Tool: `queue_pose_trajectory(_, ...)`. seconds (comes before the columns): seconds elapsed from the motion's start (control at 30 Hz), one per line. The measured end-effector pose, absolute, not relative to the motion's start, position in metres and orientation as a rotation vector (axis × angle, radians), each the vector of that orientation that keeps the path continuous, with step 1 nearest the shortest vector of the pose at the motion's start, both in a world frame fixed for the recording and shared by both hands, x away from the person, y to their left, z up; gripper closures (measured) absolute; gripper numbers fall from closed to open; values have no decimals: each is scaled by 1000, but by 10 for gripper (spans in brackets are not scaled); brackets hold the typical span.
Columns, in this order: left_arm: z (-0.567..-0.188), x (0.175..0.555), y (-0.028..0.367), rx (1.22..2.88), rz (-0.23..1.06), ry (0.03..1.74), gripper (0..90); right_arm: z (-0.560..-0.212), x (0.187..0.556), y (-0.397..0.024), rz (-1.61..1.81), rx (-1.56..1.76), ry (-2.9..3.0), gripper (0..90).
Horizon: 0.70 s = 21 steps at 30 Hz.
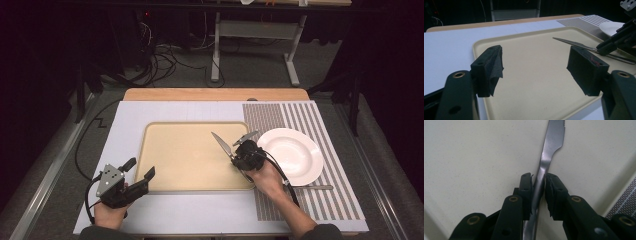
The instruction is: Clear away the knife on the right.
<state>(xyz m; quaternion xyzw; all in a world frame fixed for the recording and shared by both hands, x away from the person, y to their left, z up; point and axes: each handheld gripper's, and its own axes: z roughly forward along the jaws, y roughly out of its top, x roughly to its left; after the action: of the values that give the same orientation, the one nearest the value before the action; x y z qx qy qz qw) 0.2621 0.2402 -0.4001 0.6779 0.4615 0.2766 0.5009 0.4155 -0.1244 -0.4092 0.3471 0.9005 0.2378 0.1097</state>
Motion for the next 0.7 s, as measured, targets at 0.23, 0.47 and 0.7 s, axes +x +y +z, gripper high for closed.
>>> queue_pose_trajectory(0.23, -400, 262, 240, 1640, 668, 1115, 294, -409, 417, -126, 691, 1073, 2632, 757)
queue_pose_trajectory(0.47, -400, 262, 240, 1642, 669, 1115, 294, -409, 421, -130, 698, 1043, 2623, 752)
queue_pose_trajectory(0.7, -400, 262, 241, 1641, 668, 1116, 294, -409, 423, -133, 683, 1066, 2605, 742)
